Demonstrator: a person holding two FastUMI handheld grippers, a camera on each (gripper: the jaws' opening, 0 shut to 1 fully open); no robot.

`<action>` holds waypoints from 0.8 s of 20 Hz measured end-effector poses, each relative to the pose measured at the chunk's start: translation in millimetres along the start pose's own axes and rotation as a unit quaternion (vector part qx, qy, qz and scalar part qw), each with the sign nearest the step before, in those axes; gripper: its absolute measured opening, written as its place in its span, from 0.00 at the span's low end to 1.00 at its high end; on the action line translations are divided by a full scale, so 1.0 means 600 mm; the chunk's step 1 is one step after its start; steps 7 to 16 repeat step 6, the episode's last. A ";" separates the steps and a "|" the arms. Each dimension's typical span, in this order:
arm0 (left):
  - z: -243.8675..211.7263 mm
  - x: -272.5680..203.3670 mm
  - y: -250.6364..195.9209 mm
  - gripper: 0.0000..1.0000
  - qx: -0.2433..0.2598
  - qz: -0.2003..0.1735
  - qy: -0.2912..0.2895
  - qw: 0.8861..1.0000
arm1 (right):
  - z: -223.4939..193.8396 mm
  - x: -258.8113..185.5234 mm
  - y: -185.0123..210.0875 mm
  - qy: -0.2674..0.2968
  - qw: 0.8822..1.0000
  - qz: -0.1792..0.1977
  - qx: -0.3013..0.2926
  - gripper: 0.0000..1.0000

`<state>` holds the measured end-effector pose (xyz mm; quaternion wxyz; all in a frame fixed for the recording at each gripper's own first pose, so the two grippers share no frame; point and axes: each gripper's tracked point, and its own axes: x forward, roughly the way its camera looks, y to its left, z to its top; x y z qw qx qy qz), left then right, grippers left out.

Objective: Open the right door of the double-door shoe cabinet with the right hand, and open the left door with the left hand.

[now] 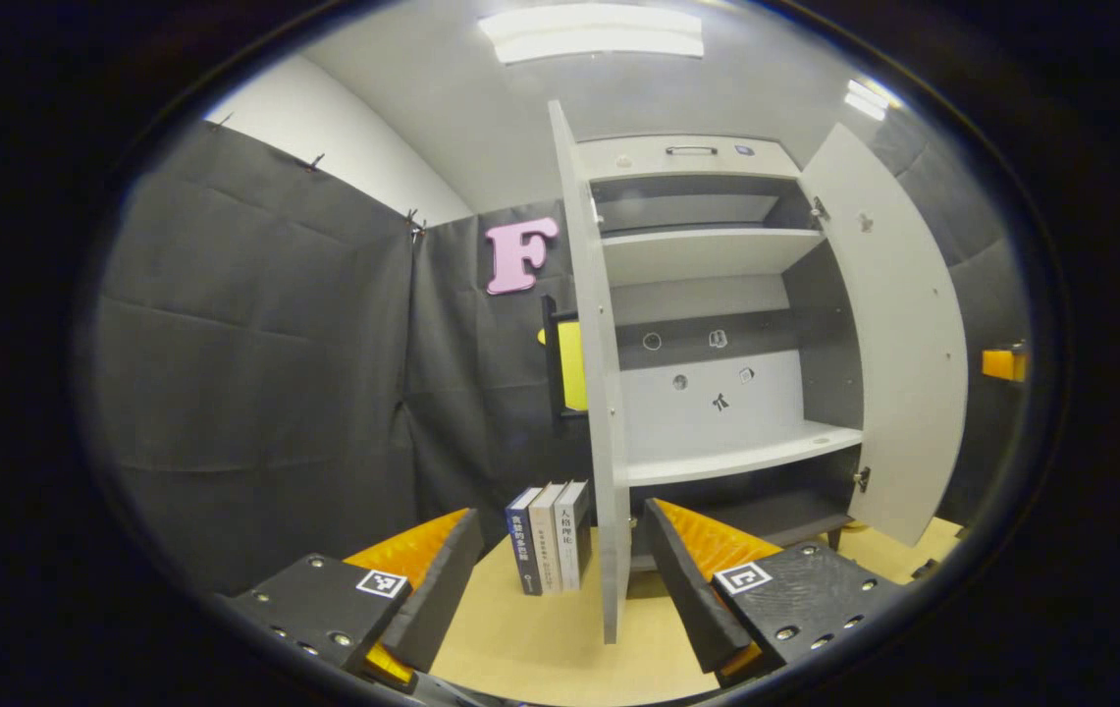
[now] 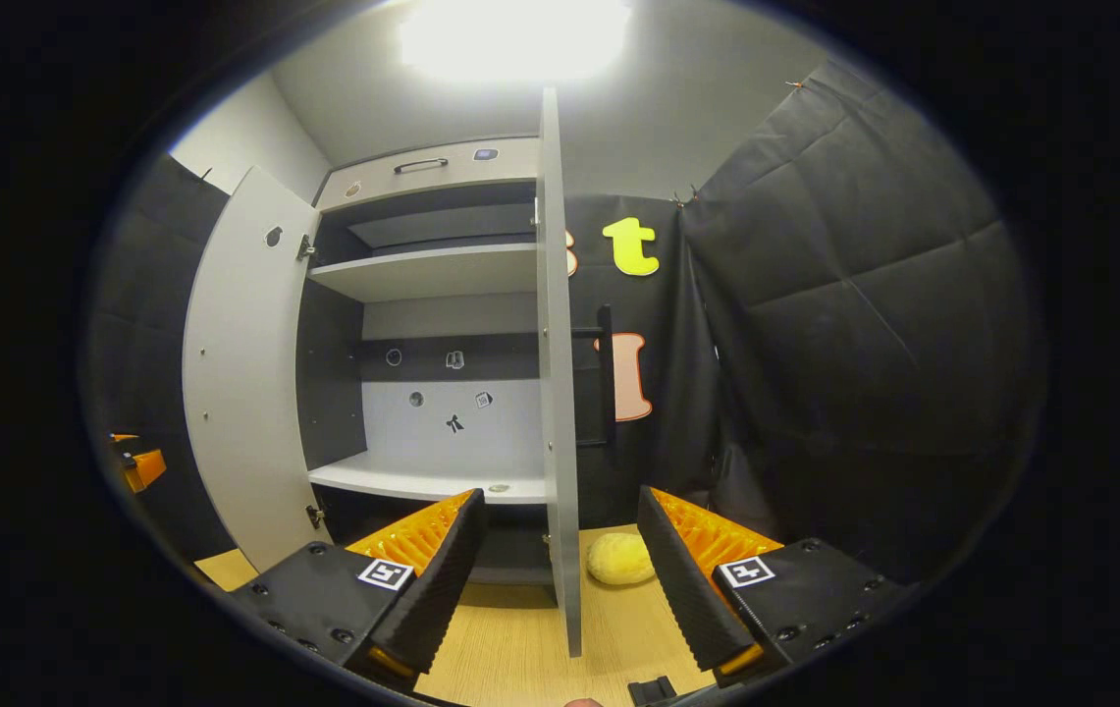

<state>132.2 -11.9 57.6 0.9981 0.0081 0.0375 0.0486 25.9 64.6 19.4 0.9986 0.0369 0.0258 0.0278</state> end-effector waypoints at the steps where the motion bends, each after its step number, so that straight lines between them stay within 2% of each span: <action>1: 0.000 -0.001 0.002 0.99 -0.002 0.001 0.001 1.000 | -0.001 0.000 -0.001 0.000 1.000 -0.001 -0.001 0.97; 16: 0.001 -0.004 0.004 0.99 0.000 0.005 0.001 1.000 | 0.001 -0.002 -0.004 0.001 1.000 -0.003 -0.002 0.97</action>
